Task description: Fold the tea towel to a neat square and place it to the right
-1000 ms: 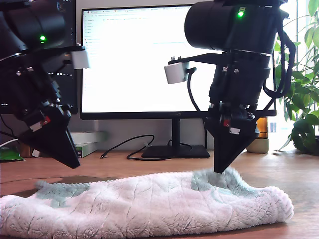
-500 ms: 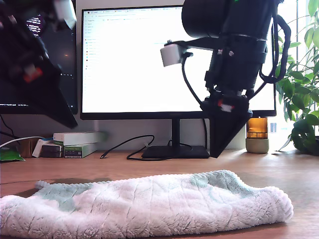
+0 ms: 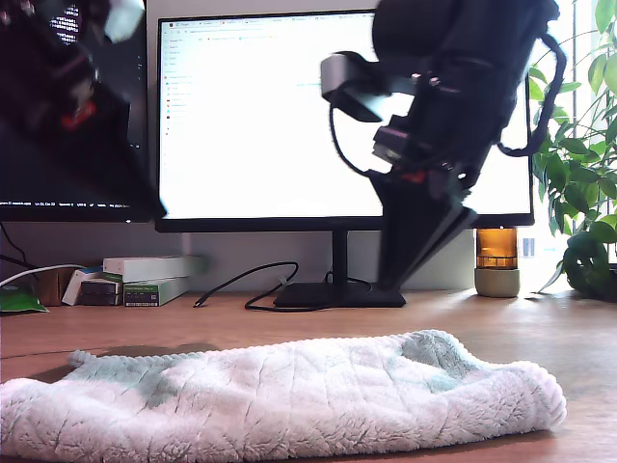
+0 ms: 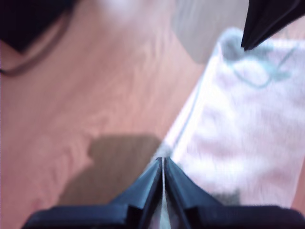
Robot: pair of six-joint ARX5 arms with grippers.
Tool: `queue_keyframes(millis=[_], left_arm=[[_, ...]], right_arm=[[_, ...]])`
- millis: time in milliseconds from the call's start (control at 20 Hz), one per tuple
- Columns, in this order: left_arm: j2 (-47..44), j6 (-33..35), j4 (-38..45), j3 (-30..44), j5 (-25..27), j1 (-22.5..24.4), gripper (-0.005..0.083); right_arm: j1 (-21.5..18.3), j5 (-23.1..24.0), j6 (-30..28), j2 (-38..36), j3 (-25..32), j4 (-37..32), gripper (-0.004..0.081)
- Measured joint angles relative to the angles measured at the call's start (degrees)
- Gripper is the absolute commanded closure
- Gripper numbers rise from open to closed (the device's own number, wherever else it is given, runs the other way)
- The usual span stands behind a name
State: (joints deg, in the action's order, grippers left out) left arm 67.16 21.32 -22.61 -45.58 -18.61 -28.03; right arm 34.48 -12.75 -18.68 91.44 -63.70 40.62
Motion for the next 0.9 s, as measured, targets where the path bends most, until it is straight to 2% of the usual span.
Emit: queue_keyframes(millis=[150,300,400,550,700,800,900], left_arm=[[-3.15,-1.70,3.02,0.83,-0.42,0.00,0.0793],[-5.20,-3.98,6.78,6.25,-0.39,0.00,0.0793],[-6.47,-6.32,9.01,9.94,-0.35,0.07,0.0793],[-9.66,-10.12,13.29,12.90,0.02,0.07,0.0793],[-10.86,-12.83,13.86,14.73,-0.85,0.07,0.0793],[-10.60,-13.38,13.31,17.51,-2.89,-0.02,0.0793],[-9.66,-13.49,13.03,19.06,-4.48,-0.92,0.0793]], right_arm=[[0.11,0.00,1.57,-1.99,0.00,-0.46,0.0781],[0.11,0.09,2.36,-5.16,0.11,-1.84,0.0782],[0.11,0.81,3.72,-8.48,1.18,-5.46,0.0782],[0.11,1.88,4.33,-14.84,6.51,-10.25,0.0782],[0.11,2.86,4.81,-19.17,14.86,-16.02,0.0782],[0.11,2.84,4.94,-18.60,18.49,-16.46,0.0782],[0.11,3.04,5.01,-15.89,18.95,-17.14,0.0782]])
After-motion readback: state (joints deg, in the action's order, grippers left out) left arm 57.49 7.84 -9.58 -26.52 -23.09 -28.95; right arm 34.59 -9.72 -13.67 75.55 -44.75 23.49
